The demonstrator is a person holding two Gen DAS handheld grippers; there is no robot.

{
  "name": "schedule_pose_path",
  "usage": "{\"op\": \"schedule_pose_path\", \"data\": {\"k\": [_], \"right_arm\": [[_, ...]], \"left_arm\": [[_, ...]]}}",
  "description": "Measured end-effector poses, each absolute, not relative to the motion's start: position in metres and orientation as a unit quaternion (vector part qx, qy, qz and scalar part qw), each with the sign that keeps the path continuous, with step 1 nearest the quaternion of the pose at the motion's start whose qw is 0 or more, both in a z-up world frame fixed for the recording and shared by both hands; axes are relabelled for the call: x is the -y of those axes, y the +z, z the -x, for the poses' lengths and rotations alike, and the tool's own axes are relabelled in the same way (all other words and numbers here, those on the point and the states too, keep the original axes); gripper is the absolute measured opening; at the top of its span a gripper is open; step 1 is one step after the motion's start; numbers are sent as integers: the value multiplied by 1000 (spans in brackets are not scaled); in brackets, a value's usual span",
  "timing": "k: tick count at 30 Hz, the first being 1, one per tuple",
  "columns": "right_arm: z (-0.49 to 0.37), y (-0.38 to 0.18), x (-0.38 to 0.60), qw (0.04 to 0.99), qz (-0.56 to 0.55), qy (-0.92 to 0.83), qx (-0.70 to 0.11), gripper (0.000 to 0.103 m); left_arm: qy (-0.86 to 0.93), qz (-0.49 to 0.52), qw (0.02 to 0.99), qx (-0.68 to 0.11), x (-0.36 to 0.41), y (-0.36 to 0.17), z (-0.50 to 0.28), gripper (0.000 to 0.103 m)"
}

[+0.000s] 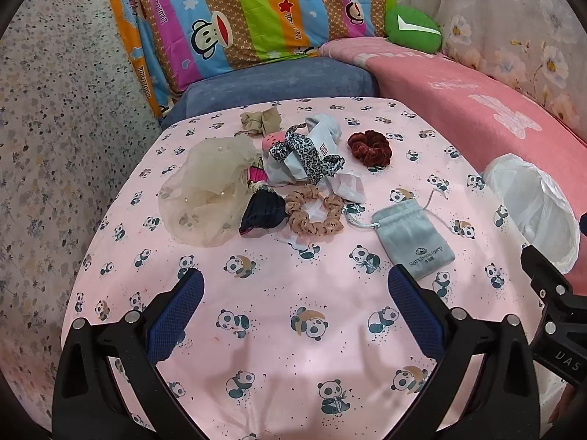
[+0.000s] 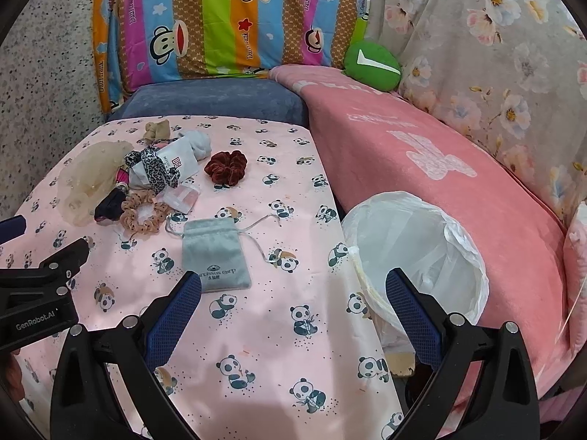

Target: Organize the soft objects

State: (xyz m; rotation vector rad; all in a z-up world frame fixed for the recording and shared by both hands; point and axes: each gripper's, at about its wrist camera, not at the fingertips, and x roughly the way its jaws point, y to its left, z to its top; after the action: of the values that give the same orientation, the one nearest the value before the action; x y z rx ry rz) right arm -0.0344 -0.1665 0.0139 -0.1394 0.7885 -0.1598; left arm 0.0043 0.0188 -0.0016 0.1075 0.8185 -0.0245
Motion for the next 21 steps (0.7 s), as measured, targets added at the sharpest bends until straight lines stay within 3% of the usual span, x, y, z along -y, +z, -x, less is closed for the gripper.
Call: {"op": "schedule_pose_path", "data": {"k": [21], "right_arm": [[54,29,171,921,46,-91,-376,96]], "left_arm": [[-8,-47,919,-391,-25,15,14,96]]}}
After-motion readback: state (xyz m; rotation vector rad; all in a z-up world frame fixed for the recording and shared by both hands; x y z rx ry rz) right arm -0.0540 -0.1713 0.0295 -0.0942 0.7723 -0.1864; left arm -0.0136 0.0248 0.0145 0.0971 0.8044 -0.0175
